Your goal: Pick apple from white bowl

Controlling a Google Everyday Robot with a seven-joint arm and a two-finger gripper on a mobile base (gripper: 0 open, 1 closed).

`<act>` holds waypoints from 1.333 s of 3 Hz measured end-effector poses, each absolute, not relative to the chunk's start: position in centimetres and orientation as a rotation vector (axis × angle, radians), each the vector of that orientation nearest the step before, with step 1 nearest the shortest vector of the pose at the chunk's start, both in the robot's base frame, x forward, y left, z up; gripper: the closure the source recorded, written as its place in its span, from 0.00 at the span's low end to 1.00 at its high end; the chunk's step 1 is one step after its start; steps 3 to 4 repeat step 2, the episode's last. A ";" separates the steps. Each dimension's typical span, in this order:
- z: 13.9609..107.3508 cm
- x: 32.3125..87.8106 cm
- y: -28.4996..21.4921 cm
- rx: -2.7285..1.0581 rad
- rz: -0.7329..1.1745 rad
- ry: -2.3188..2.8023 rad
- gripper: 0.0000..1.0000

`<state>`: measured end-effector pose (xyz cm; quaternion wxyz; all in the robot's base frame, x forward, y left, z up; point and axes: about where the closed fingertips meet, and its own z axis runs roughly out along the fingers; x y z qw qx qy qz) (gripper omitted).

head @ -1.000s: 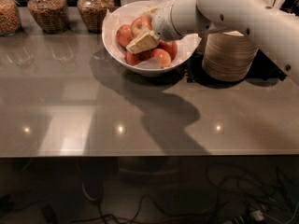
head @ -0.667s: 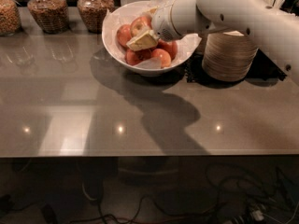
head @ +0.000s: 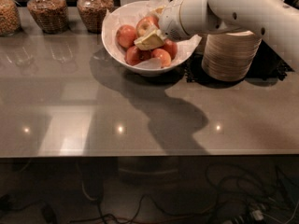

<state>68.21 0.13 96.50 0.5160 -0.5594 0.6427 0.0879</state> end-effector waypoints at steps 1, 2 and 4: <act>98.1 66.3 -1.0 -1.363 0.213 1.509 1.00; 99.3 63.5 -3.4 -1.396 0.215 1.492 1.00; 99.3 63.5 -3.4 -1.396 0.215 1.492 1.00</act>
Offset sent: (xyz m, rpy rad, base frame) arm -0.0821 -0.0720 0.0425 -0.0373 -0.0282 0.0765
